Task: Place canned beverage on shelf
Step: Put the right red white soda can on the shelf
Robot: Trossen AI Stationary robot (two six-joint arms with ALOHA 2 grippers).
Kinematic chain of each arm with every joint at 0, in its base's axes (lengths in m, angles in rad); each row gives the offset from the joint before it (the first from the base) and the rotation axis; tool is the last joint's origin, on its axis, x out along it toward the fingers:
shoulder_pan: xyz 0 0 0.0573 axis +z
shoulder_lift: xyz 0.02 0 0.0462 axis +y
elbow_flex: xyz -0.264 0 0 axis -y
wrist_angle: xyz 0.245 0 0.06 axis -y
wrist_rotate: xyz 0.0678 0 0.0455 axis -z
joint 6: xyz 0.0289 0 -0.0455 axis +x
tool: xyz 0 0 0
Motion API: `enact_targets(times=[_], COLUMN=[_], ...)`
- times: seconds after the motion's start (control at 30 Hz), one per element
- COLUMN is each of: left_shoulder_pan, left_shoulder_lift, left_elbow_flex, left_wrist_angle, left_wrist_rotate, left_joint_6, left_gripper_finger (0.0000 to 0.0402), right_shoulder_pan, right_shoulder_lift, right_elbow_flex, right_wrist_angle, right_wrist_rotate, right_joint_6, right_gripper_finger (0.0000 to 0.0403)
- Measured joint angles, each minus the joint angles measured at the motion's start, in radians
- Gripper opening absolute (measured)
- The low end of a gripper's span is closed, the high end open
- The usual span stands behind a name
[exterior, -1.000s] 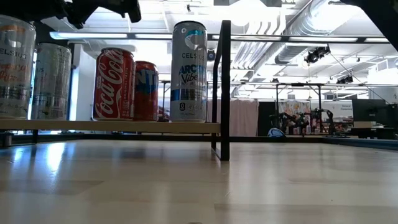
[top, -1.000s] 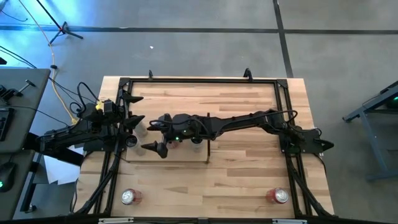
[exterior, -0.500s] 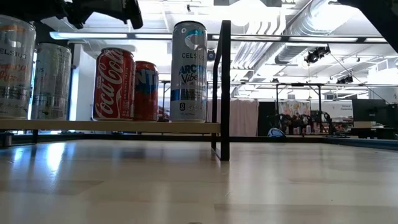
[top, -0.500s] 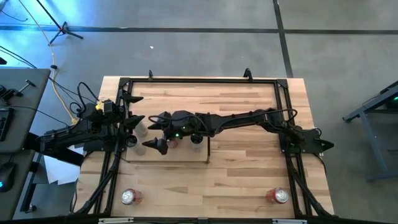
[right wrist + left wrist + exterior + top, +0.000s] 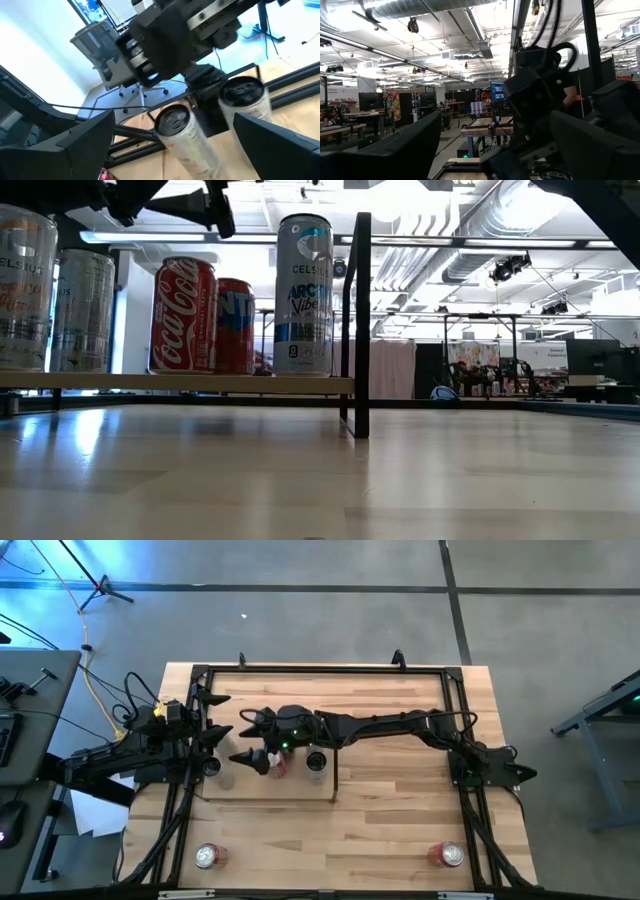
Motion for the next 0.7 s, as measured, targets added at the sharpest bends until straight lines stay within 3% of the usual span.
enact_targets(times=[0.3, 0.7], left_shoulder_pan=[0.000, 0.000], left_shoulder_lift=[0.000, 0.000], left_elbow_flex=[0.000, 0.000], left_wrist_angle=[0.000, 0.000], left_wrist_rotate=[0.000, 0.000], left_joint_6=[0.000, 0.000], left_gripper_finger=[0.0346, 0.0346], right_shoulder_pan=[-0.021, -0.027], right_shoulder_lift=[0.000, -0.005], right_elbow_flex=[0.000, 0.000], right_wrist_angle=[0.014, -0.010], right_wrist_rotate=[-0.146, -0.162], right_joint_6=[-0.098, -0.156], right_gripper_finger=[0.0393, 0.0393])
